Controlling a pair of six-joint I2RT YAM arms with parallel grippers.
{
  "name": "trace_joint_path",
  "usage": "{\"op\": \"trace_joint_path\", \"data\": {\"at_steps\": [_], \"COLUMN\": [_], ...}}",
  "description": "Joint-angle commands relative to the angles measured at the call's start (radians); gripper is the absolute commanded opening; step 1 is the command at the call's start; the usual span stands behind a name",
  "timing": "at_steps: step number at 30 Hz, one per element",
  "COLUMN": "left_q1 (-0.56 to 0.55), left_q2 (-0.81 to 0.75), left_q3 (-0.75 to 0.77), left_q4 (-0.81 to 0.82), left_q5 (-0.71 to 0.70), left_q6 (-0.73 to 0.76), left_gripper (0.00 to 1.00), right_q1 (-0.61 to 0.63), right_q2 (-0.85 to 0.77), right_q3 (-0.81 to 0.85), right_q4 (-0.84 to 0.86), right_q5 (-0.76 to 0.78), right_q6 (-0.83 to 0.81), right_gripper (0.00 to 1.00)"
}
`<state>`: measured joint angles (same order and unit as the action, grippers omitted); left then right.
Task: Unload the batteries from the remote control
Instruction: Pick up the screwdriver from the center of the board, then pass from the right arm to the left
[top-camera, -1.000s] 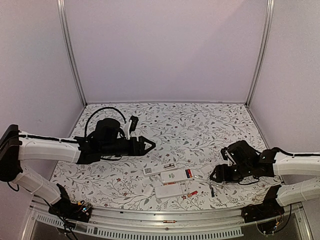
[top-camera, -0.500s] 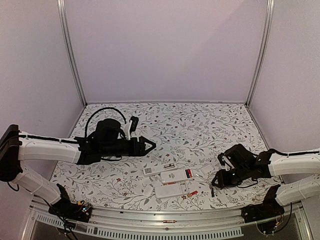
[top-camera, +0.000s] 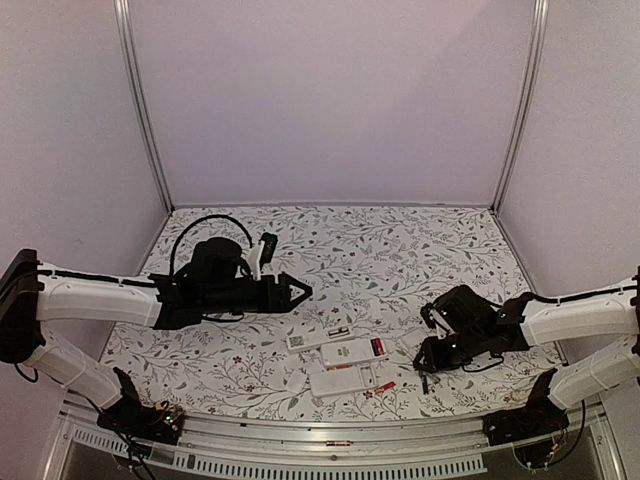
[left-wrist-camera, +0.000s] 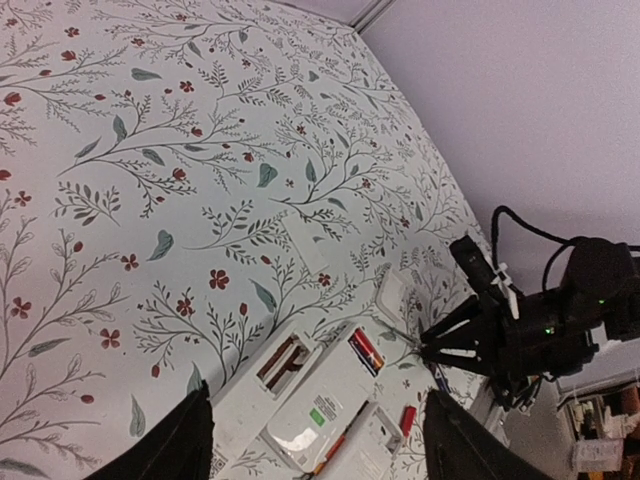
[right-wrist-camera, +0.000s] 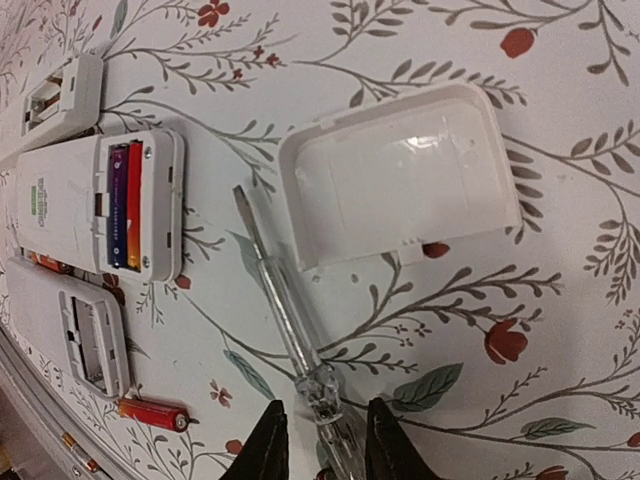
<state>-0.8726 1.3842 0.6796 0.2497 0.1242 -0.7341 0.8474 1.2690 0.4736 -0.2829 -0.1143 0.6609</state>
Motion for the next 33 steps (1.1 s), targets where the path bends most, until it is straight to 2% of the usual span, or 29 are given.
{"op": "trace_joint_path", "data": {"at_steps": [1,7,14,17,22,27,33], "left_q1": [-0.013,-0.020,-0.049,-0.066,-0.080,-0.116,-0.125], "left_q2": [-0.005,-0.007,-0.010,-0.012,0.010,0.049,0.139], "left_q3": [0.014,0.024,0.055,0.066,0.089,0.148,0.201], "left_q4": [-0.013,-0.018,-0.016,0.013,0.090,0.137,0.159], "left_q5": [0.001,0.001,0.015,0.054,0.203,0.295,0.343], "left_q6": [0.009,0.005,0.019,0.040,0.051,0.019,-0.072], "left_gripper": [0.71,0.71,0.71,0.71,0.71,0.72,0.72], "right_q1": [0.041,0.077,0.078,0.078,0.078,0.079,0.109], "right_q2": [0.081,0.150,0.062,-0.021,-0.122,-0.156,-0.096], "right_q3": [0.042,0.094,0.148,0.151,0.163,0.202,0.288], "right_q4": [-0.046,-0.054,-0.020,0.045,0.154,0.192,0.134], "right_q5": [0.090,0.197,0.160,0.024,-0.216,-0.304,-0.272], "right_q6": [-0.035,-0.048,-0.145,-0.217,-0.272,-0.298,-0.375], "right_gripper": [0.25,0.12,0.00,0.00,0.00,0.00,0.00]}}
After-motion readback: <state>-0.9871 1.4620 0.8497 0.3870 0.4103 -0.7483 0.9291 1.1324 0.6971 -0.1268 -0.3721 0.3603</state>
